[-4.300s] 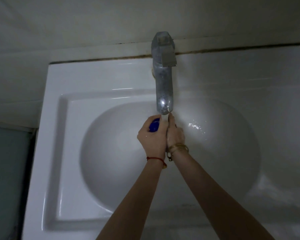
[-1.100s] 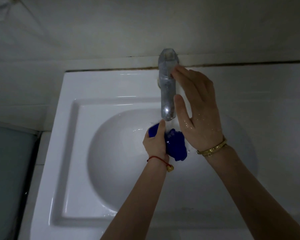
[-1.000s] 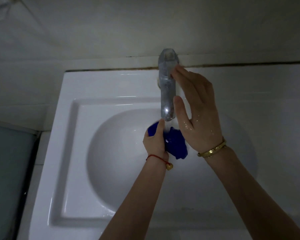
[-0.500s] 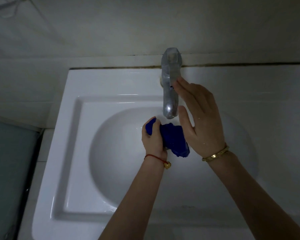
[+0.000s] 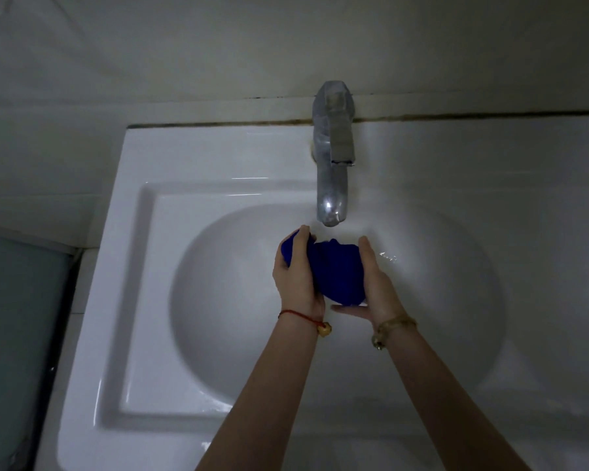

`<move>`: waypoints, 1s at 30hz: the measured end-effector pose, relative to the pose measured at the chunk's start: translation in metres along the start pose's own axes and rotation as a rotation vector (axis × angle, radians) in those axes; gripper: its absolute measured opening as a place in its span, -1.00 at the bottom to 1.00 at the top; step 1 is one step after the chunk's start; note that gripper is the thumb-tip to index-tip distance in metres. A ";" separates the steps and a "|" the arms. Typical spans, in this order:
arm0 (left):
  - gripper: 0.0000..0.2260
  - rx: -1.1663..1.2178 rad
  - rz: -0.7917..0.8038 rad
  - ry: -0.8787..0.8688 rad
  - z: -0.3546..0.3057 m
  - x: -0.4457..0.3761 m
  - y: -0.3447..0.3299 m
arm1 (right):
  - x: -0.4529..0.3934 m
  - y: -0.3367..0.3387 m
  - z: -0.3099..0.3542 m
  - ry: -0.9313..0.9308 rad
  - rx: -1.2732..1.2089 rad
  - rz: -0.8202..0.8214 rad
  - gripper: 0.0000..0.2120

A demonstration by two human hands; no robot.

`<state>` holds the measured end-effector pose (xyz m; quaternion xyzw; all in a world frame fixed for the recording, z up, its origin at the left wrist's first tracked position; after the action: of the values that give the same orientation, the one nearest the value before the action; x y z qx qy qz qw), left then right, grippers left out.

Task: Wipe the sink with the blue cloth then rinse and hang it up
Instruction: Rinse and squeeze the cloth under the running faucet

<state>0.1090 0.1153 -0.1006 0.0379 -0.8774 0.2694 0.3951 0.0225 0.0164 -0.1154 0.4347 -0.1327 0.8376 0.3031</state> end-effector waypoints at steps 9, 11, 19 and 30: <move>-0.88 -0.438 0.082 -0.480 -0.031 0.024 -0.018 | -0.003 -0.018 0.020 0.094 -0.017 -0.170 -0.56; -0.84 -0.414 0.066 -0.544 -0.036 0.028 -0.020 | 0.004 -0.013 0.031 0.201 0.085 -0.294 -0.53; -0.57 -0.332 -0.111 -0.549 -0.039 0.014 0.001 | 0.000 -0.016 0.035 0.392 0.114 -0.334 -0.61; -0.52 -0.336 -0.199 -0.349 -0.022 -0.005 0.011 | 0.013 -0.009 0.050 0.671 0.150 -0.381 -0.62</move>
<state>0.1242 0.1347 -0.0972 0.1037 -0.9566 0.0693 0.2633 0.0549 0.0045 -0.0760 0.1744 0.1185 0.8693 0.4470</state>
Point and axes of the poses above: each hand's wrist, its own x-axis away from the middle knuckle, its own y-axis out of the back of the hand, z = x × y, the point moved 10 cm from there along -x, towards the middle knuckle, and after that the axes turned 8 degrees about x, right-handed, at the moved point
